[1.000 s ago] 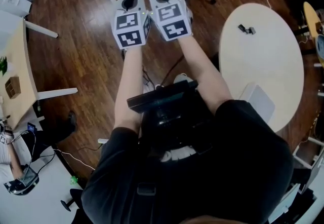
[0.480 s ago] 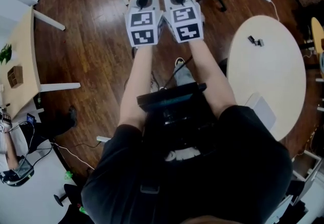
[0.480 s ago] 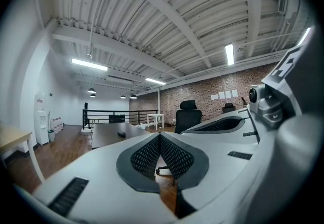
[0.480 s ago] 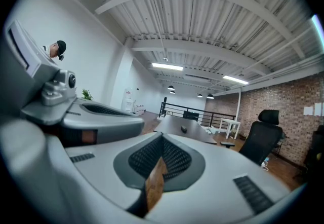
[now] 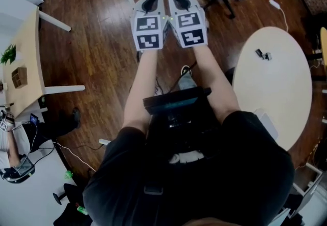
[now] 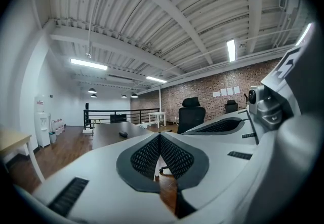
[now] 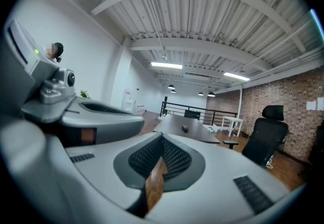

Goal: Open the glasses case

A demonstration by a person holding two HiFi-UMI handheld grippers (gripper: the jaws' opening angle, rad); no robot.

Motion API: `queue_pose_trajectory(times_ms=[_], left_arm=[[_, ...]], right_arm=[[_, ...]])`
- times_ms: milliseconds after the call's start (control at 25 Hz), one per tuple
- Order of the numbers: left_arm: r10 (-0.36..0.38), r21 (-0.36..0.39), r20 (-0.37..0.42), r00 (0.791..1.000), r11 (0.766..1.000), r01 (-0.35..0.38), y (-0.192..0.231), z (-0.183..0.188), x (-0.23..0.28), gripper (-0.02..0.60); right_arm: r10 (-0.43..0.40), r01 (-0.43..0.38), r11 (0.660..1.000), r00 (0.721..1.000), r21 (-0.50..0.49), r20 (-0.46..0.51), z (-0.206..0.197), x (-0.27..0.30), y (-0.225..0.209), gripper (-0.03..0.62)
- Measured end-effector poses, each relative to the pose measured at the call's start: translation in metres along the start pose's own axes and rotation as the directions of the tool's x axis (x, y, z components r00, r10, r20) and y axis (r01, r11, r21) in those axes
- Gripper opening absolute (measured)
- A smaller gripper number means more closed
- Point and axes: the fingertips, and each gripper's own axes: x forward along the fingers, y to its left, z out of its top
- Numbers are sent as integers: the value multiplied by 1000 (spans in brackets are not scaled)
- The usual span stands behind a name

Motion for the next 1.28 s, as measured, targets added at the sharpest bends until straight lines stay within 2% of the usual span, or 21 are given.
queue_pose_trajectory(times_ms=[280, 680, 1040, 1280], left_arm=[[17, 14, 3, 1000, 1000, -17, 16, -1, 49, -5], [45, 21, -12, 999, 999, -44, 18, 3, 121, -5], [82, 32, -9, 997, 996, -81, 17, 12, 162, -5], [90, 21, -17, 996, 996, -90, 31, 14, 170, -5]], right_arm=[[9, -9, 1000, 1000, 7, 3, -3, 45, -28, 5], [47, -47, 999, 999, 17, 19, -3, 95, -81, 5], [79, -80, 997, 996, 17, 35, 1, 121, -114, 5], [88, -89, 996, 996, 24, 30, 7, 136, -113, 5]])
